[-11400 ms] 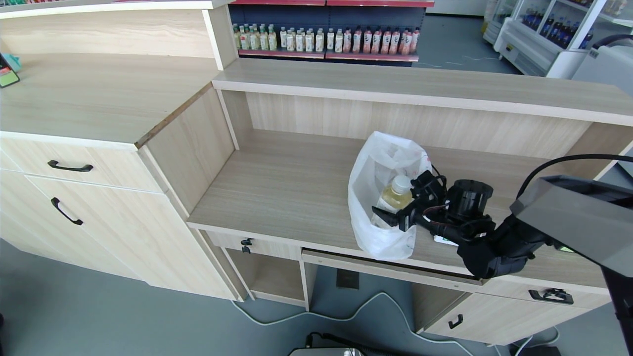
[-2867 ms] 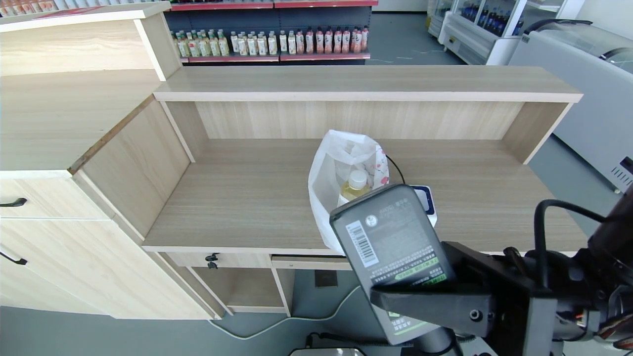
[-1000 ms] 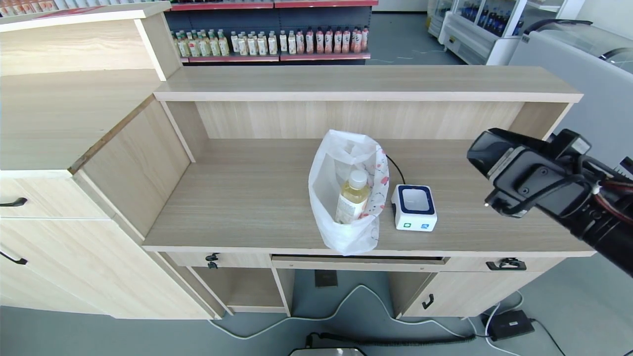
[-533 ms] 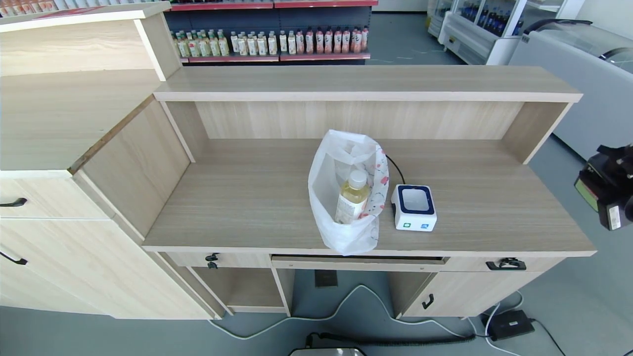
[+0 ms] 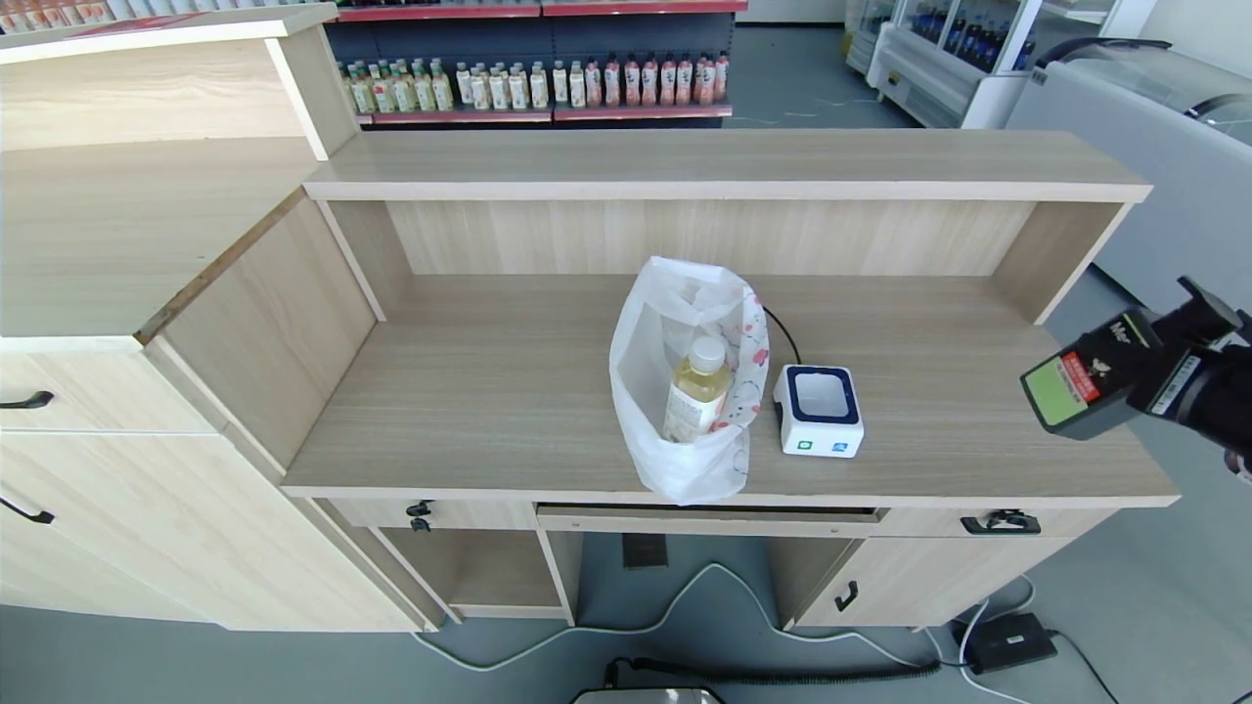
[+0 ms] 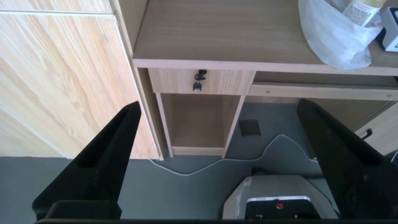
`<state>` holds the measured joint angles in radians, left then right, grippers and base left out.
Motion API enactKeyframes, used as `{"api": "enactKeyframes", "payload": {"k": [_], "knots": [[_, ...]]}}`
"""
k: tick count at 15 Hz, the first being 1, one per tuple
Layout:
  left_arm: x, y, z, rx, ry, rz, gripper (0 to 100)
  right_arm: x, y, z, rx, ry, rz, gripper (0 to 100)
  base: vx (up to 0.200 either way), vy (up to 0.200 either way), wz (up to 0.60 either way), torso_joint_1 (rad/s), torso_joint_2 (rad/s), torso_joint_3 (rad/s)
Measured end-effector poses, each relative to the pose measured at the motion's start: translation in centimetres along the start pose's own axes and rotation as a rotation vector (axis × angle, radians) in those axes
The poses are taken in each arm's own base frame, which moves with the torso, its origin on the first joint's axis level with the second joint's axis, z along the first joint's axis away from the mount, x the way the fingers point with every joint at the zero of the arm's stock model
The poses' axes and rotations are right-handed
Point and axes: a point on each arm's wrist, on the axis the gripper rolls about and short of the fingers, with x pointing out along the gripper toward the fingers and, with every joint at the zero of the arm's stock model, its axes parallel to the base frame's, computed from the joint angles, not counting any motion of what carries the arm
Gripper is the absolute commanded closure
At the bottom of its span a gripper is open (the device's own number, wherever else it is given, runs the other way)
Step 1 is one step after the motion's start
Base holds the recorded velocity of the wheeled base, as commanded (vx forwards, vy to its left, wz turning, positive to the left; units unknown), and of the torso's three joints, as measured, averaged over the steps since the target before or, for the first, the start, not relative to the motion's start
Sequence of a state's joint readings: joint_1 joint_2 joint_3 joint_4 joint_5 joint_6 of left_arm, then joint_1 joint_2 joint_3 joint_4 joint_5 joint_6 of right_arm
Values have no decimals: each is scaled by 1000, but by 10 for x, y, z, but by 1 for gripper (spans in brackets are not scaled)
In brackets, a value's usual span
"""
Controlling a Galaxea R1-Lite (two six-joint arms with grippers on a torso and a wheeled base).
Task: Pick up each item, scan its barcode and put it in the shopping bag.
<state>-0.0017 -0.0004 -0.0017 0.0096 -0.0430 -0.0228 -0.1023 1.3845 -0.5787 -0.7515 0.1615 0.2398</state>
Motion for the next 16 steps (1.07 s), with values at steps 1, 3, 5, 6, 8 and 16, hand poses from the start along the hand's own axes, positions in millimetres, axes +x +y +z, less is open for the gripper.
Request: {"api": "enactKeyframes", "payload": {"k": [1, 3, 5, 6, 8, 16], "knots": [[0, 0, 0, 0, 0, 0, 0, 12, 5, 7, 63, -20, 35, 100, 0, 0, 0, 0, 0, 0], [0, 0, 0, 0, 0, 0, 0, 46, 11, 18, 166, -42, 80, 100, 0, 0, 0, 0, 0, 0], [0, 0, 0, 0, 0, 0, 0, 87, 11, 22, 224, -43, 132, 100, 0, 0, 0, 0, 0, 0], [0, 0, 0, 0, 0, 0, 0, 105, 10, 21, 239, -34, 177, 100, 0, 0, 0, 0, 0, 0], [0, 0, 0, 0, 0, 0, 0, 131, 7, 9, 239, 14, 251, 100, 0, 0, 0, 0, 0, 0], [0, 0, 0, 0, 0, 0, 0, 164, 1, -56, 169, 178, 250, 100, 0, 0, 0, 0, 0, 0]]}}
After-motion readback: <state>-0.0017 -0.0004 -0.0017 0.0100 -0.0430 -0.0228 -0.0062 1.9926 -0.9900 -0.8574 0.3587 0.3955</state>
